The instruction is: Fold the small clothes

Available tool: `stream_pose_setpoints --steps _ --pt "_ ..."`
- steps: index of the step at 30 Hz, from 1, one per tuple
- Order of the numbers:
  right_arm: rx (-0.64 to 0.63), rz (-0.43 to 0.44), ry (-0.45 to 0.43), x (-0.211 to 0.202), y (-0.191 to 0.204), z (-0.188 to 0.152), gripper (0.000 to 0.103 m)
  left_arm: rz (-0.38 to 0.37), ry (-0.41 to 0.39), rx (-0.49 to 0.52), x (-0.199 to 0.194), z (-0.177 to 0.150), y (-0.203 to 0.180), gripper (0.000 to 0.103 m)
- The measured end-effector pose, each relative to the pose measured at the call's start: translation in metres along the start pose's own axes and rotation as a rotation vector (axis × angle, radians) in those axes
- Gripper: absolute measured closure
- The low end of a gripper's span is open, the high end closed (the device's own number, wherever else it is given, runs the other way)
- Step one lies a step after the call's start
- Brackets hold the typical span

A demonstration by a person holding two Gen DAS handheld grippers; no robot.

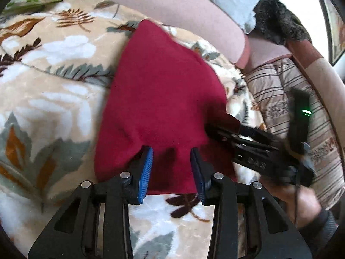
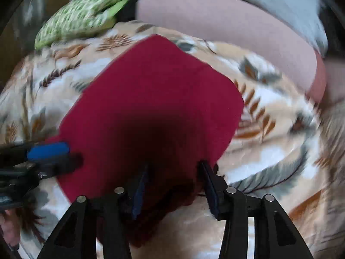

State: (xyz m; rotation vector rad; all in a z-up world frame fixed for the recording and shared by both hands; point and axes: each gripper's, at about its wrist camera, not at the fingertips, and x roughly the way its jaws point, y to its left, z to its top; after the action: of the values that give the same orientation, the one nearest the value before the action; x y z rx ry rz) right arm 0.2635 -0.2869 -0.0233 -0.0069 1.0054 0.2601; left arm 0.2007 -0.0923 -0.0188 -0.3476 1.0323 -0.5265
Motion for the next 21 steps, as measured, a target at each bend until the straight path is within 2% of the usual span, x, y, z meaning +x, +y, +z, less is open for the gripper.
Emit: stream_pose_setpoints --steps 1,2,5,7,9,11,13,15,19,21 --pt "0.053 0.003 0.001 0.001 -0.010 0.000 0.031 -0.014 -0.004 0.000 -0.003 0.003 0.000 0.068" --pt "0.109 0.030 -0.009 0.000 -0.017 -0.001 0.029 -0.033 -0.011 -0.010 -0.007 0.009 0.003 0.068" --pt "0.306 0.130 -0.055 -0.019 -0.032 -0.011 0.029 -0.041 -0.051 -0.062 -0.020 0.029 0.020 0.064" --pt "0.435 0.204 -0.139 -0.031 -0.042 -0.027 0.028 -0.030 -0.051 -0.116 -0.021 0.038 0.035 0.051" --pt "0.501 0.257 -0.171 -0.027 -0.049 -0.039 0.028 -0.025 -0.038 -0.168 -0.015 0.043 0.051 0.045" --pt "0.509 0.302 -0.160 -0.013 -0.049 -0.043 0.028 -0.031 0.001 -0.205 -0.002 0.044 0.063 0.045" --pt "0.497 0.321 -0.148 0.002 -0.046 -0.045 0.026 -0.084 0.020 -0.250 0.011 0.042 0.073 0.044" --pt "0.475 0.327 -0.178 0.003 -0.041 -0.043 0.024 -0.130 0.027 -0.271 0.017 0.042 0.075 0.044" --pt "0.447 0.376 -0.203 -0.005 -0.036 -0.048 0.024 -0.088 0.032 -0.186 0.018 0.042 0.058 0.039" --pt "0.471 0.395 -0.178 -0.004 -0.038 -0.057 0.027 -0.071 0.030 -0.158 0.016 0.042 0.053 0.039"
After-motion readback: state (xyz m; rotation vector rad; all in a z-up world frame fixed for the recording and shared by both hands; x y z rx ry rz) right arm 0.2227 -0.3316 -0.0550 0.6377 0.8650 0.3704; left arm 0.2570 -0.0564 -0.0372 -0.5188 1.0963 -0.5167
